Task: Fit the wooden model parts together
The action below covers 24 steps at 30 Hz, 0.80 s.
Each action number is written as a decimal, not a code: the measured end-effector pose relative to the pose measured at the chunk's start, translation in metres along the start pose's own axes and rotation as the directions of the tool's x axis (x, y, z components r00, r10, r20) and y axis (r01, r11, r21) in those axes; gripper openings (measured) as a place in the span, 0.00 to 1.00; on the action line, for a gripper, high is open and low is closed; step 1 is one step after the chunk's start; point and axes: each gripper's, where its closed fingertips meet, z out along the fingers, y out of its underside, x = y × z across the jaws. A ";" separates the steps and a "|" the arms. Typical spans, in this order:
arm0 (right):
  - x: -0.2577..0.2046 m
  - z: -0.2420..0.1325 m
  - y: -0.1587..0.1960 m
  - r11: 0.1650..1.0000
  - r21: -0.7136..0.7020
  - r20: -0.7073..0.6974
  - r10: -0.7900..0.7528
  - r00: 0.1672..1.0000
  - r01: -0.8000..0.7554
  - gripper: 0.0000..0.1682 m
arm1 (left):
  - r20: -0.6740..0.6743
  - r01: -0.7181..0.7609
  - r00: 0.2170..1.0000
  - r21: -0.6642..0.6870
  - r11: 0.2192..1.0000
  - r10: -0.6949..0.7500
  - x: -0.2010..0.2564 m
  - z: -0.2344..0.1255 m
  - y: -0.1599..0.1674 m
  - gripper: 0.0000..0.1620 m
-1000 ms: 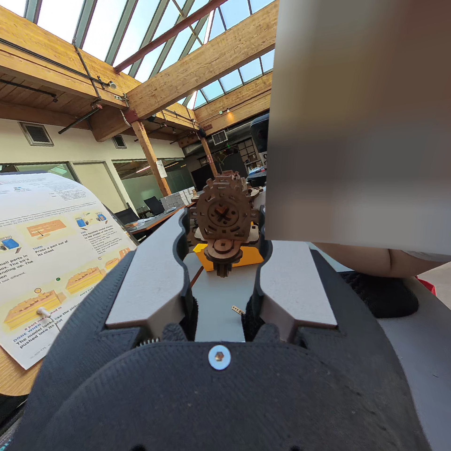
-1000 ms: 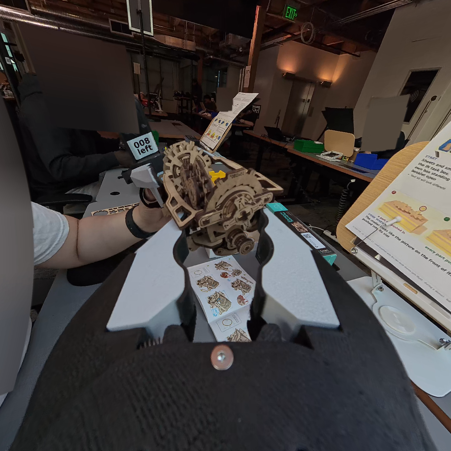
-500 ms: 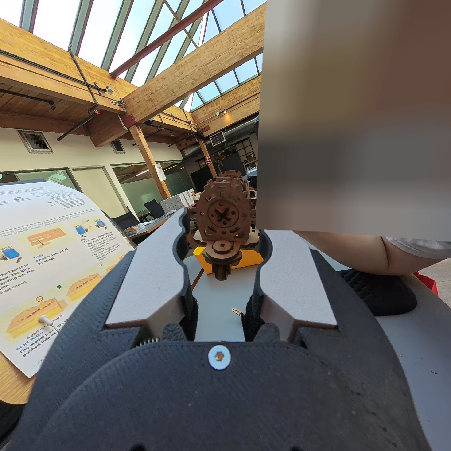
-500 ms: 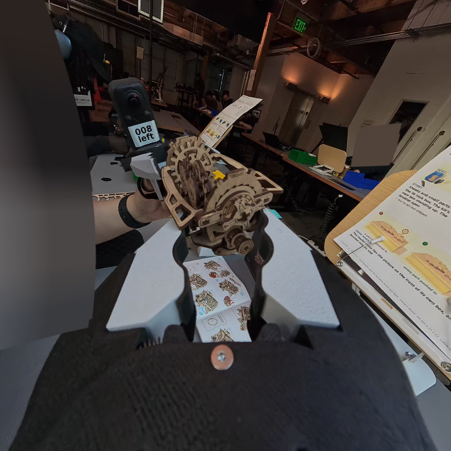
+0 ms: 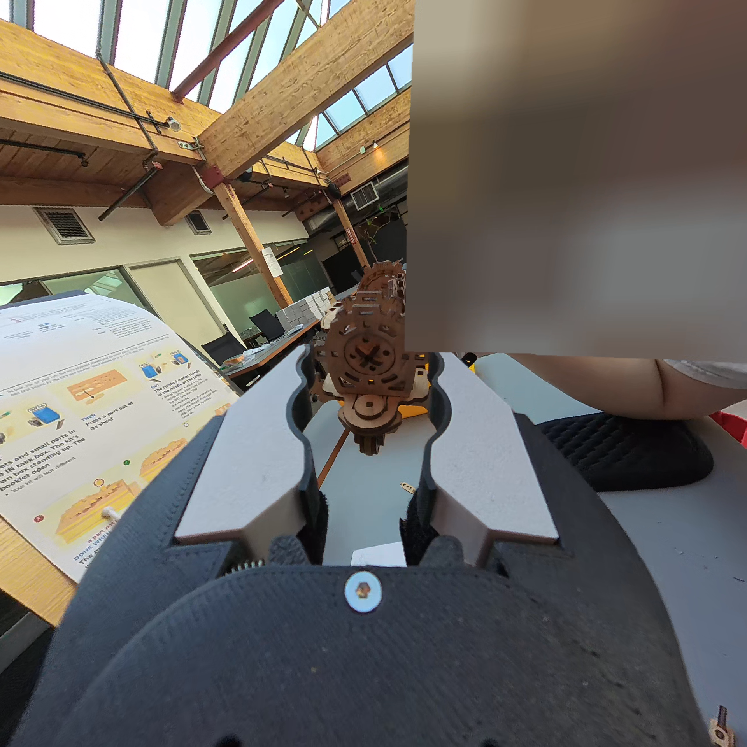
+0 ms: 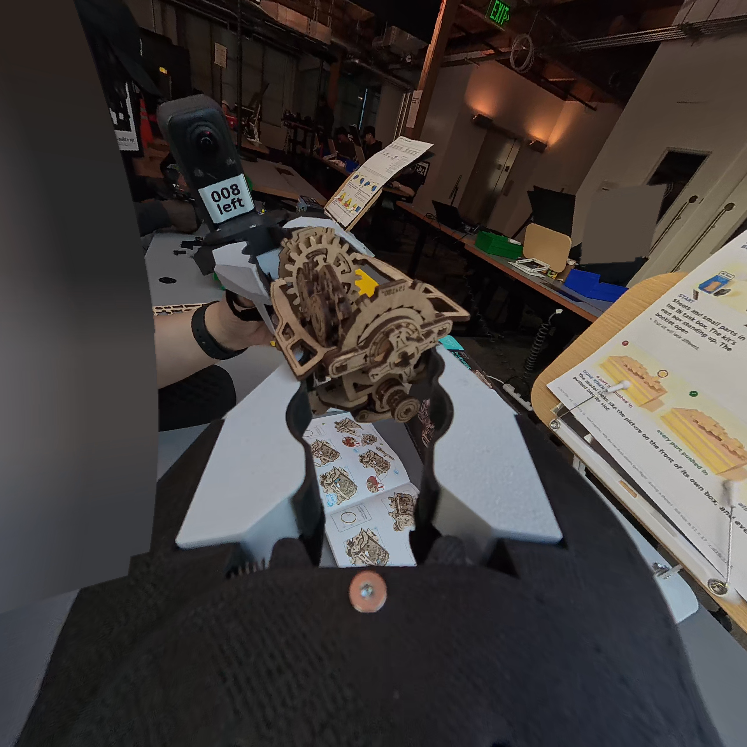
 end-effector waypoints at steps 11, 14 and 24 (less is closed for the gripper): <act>0.002 -0.001 0.002 1.000 0.001 0.015 0.022 1.000 -0.022 0.33 | -0.006 0.033 0.999 -0.024 0.999 -0.033 0.000 0.002 0.002 0.34; 0.005 0.000 0.004 0.998 0.006 0.023 0.064 0.998 -0.064 0.33 | 0.003 0.067 0.998 -0.042 0.997 -0.067 -0.002 0.004 0.006 0.33; 0.004 -0.001 0.006 1.000 -0.009 0.014 -0.009 1.000 0.009 0.33 | 0.002 0.017 1.000 -0.066 0.998 -0.017 -0.001 0.004 0.008 0.34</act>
